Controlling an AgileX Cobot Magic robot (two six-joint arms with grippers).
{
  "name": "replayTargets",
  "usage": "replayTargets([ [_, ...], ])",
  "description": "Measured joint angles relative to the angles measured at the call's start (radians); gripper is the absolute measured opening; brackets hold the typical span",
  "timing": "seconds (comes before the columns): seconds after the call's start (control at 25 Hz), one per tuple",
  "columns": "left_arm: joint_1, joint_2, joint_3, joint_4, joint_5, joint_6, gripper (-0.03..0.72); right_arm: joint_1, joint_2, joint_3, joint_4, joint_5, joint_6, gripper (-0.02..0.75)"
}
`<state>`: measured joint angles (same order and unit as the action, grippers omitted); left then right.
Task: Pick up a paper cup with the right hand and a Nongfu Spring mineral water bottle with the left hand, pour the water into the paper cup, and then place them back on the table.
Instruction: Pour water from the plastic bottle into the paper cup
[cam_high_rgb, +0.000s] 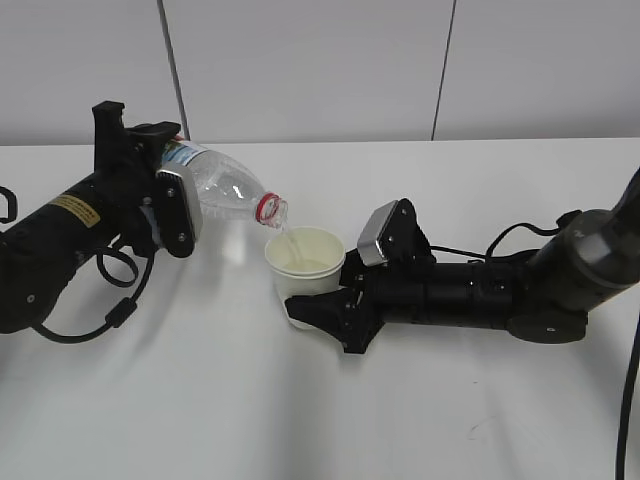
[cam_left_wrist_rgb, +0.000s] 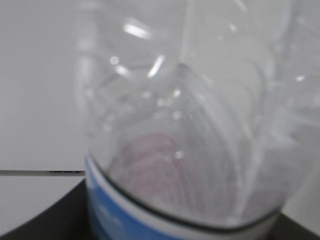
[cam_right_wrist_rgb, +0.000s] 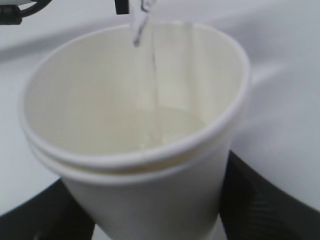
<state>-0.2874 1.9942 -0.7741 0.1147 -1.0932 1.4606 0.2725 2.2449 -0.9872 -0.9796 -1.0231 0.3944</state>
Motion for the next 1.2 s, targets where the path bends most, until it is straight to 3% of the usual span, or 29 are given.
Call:
replayTargets([
  [1.2,-0.019,0.0,0.0,-0.005,-0.009,0.001,0.397,0.0,0.0,0.0,-0.004,0.003,0.0,0.494],
])
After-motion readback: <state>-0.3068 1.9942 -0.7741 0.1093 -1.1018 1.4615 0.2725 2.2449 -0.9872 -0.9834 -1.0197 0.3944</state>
